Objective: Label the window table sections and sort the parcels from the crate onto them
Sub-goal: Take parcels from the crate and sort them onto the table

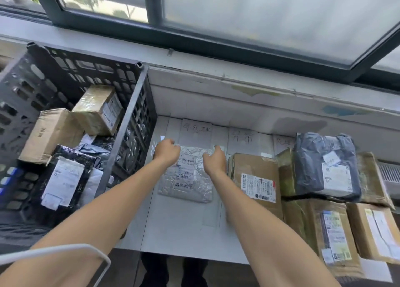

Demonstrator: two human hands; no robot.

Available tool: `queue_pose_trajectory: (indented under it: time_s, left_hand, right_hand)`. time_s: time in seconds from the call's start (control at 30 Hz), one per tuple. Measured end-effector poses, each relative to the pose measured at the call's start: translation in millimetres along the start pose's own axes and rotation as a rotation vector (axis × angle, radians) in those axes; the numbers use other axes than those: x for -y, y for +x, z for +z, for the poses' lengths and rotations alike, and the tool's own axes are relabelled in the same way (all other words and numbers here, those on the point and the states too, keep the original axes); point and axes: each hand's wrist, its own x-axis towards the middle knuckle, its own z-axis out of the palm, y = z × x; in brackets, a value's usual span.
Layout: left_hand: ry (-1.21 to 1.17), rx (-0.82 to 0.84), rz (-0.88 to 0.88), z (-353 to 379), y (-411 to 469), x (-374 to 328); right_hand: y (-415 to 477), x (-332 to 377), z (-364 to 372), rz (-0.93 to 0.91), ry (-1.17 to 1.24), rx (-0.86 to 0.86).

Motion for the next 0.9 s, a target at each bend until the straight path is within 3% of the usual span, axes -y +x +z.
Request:
queue_pose_trajectory:
  time_s: [0.2,0.37,0.47,0.6,0.73,0.9]
  left_hand:
    - [0.262,-0.27,0.483,-73,-10,-59]
    - [0.355,-0.486,0.619,-142,-13,-71]
    - [0.425,-0.547,0.561,-188,-8,-55]
    - [0.461,-0.565,0.322,-242,-2,-7]
    - [0.425,-0.526,0.12,-275,2,48]
    - [0.389,-0.486,-0.026,-292,7,104]
  right_hand:
    - [-3,109,-28,-0.46,-0.27,-0.071]
    - [-20,181,-32,-0.728,-0.48,-0.154]
    - [-36,214,-23,-0.83,-0.482,-0.166]
    - [-58,253,10,-0.976,-0.49,-0.131]
    - [-80,282,61,-1.13,-0.538,-0.045]
    - [-100,293,133,-1.169,-0.597,0.125]
